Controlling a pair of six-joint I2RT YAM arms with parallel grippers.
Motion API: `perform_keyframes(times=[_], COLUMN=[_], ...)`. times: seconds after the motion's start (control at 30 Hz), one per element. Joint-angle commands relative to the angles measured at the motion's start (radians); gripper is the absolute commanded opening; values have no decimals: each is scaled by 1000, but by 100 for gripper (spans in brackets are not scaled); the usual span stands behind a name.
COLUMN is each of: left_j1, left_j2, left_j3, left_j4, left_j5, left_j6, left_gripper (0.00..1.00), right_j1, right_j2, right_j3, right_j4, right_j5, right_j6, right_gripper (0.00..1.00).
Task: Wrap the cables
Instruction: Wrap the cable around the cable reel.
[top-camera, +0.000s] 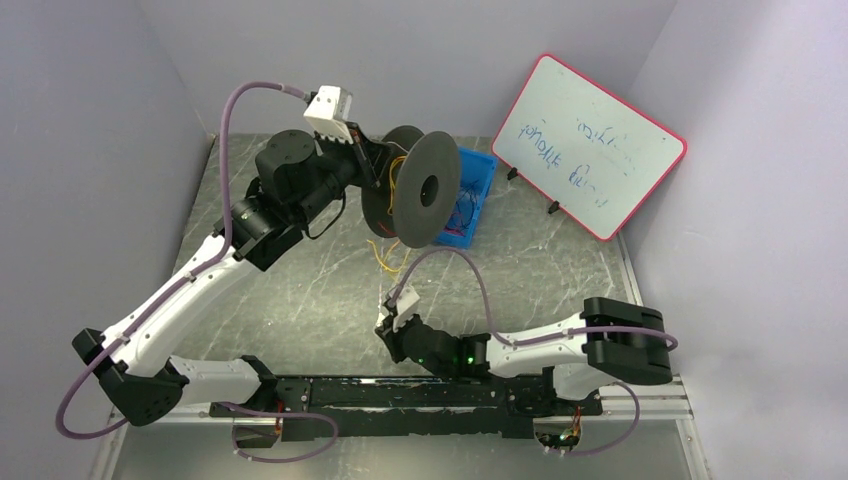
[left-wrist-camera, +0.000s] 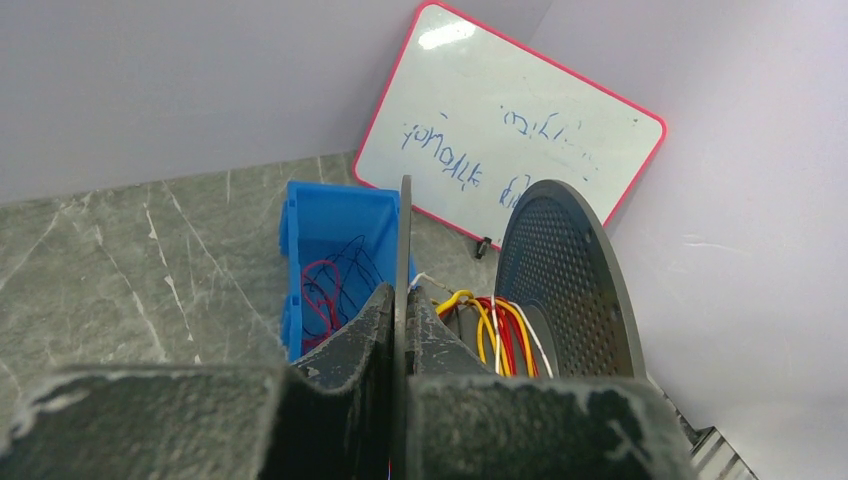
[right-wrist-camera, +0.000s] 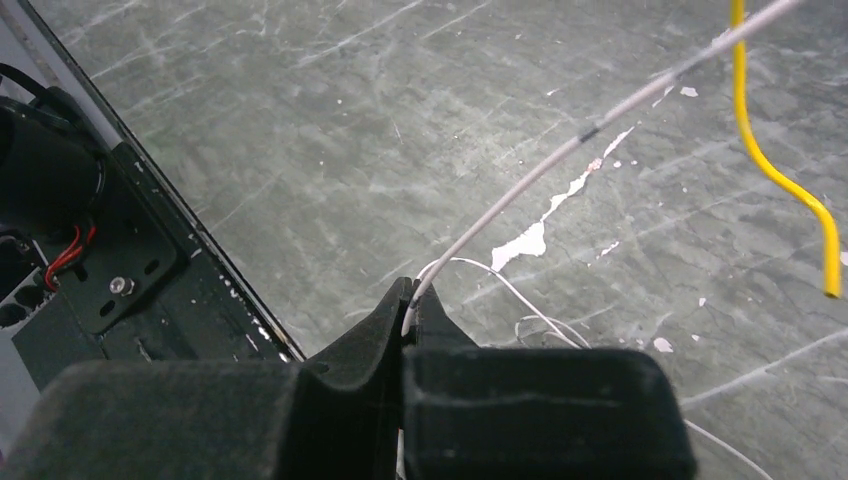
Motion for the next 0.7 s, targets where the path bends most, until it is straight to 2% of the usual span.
perform_keyframes(times=[0.0,0.3,0.67], left_j1=[4,3,4], left_j2=[-23,-35,-61], left_j3=[-8,-31,-65], left_j4=[158,160,152], left_j5=[16,16,47], left_j6=[-30,-33,-40], left_gripper=[7,7,7], right_j1=[6,8,5], right_j2=[38,103,128], right_j3=[54,117,77], right_j4=[10,-83,-132], right_j5=[28,119,245], right_j6=[3,84,226], right_gripper=[0,0,0])
